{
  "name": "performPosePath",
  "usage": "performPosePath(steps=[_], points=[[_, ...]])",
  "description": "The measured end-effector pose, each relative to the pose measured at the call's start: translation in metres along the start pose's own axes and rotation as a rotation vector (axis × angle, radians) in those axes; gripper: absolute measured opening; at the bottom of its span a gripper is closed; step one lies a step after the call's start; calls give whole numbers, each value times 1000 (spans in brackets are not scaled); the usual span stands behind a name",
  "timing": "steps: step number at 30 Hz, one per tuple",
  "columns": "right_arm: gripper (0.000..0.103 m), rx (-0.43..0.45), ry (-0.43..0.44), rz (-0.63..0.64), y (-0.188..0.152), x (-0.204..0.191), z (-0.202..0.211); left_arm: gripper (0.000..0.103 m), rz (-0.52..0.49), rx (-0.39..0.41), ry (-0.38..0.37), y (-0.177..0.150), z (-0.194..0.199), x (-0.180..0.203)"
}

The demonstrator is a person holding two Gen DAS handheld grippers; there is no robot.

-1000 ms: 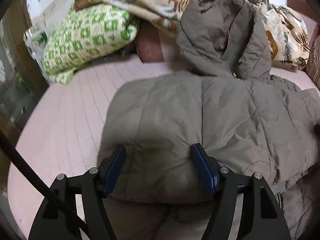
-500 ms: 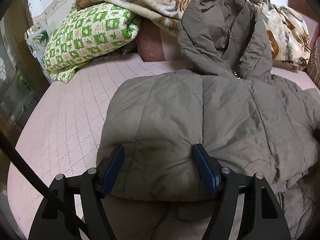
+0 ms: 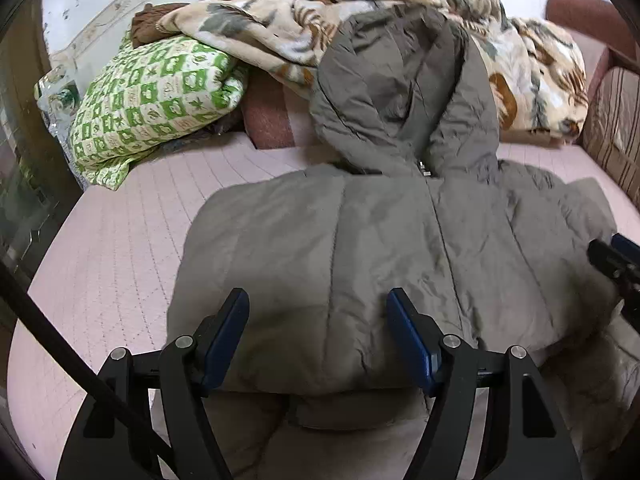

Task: Fold large clothes

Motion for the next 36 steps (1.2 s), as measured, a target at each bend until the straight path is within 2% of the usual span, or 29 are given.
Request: performPosePath(steps=[4, 12, 36], points=[[55, -98, 26, -33, -20, 2, -22, 71, -18, -31, 1, -7, -9, 4], [57, -152, -10, 16, -32, -1, -33, 71, -36, -44, 10, -13, -17, 6], [57, -170, -23, 34, -34, 2, -36, 71, -60, -14, 39, -12, -15, 8]])
Point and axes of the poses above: each gripper's, at about its wrist camera, not at the fingertips, and z roughly against the way its jaws point, x to its right, y to its top, the point moved 10 cm from there along -z, roughly the way its jaws point, and after that the axes turned 11 degrees about y, right-handed, at the moved point
